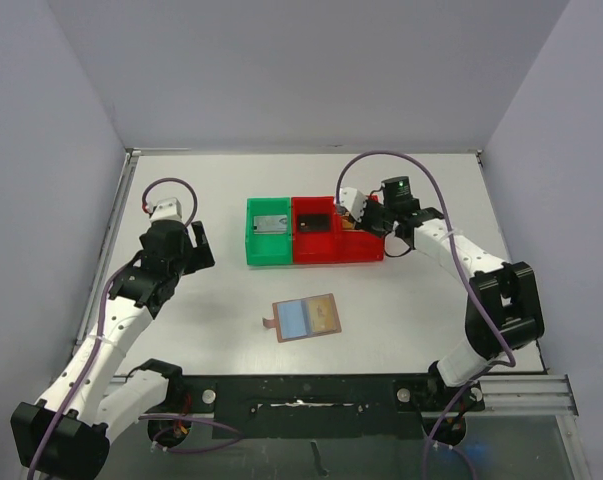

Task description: Take the credit cards out of the card holder

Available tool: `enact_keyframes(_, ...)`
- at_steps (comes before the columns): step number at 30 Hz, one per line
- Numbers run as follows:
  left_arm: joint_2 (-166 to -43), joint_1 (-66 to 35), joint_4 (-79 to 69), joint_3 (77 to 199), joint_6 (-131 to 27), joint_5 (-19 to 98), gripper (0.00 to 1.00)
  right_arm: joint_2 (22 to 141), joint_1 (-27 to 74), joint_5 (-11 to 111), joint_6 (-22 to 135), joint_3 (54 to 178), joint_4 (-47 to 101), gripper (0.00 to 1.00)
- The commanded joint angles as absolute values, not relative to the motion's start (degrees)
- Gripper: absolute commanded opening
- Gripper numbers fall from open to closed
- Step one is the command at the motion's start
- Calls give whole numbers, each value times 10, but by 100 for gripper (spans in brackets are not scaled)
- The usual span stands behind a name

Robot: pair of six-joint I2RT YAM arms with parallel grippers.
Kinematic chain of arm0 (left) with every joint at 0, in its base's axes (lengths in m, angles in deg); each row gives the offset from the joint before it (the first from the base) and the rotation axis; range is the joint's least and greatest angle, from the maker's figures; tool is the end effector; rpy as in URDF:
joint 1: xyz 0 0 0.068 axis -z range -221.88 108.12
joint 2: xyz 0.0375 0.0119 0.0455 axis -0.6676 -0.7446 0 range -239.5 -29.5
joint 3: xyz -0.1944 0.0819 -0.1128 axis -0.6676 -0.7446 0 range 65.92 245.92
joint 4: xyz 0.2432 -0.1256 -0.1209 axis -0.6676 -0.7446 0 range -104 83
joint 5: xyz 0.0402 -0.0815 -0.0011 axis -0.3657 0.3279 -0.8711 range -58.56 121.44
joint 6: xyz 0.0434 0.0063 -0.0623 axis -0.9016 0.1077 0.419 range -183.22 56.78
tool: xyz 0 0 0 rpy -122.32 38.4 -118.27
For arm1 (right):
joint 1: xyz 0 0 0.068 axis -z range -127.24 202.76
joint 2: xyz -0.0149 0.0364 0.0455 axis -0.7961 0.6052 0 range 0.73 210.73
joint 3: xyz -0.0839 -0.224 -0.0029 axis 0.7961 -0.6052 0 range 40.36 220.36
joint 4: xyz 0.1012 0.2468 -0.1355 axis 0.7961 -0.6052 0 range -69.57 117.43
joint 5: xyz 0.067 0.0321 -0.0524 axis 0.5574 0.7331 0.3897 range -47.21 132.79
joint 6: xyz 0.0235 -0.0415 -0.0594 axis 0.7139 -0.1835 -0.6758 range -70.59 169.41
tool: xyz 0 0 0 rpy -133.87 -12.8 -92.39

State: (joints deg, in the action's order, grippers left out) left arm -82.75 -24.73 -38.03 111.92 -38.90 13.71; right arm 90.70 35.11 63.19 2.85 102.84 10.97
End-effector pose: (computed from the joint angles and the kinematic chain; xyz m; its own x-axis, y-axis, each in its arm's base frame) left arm 0.2729 -0.0636 0.2367 -0.5610 -0.2375 -0.7931 -0.1961 0.9688 -0.1514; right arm 0.3716 0.1419 0.1710 -0.0748 -0.7380 -0.6707 -0.8400 0.4091 -0.3564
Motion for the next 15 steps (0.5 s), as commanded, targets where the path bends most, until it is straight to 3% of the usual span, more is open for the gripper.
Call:
enact_keyframes(1, -819, -252, -354, 1127, -398, 135, 77, 936, 346, 587, -4, 1078, 113, 0)
enact_keyframes(15, -818, -252, -355, 1128, -398, 136, 77, 1000, 346, 531, -70, 1108, 138, 0)
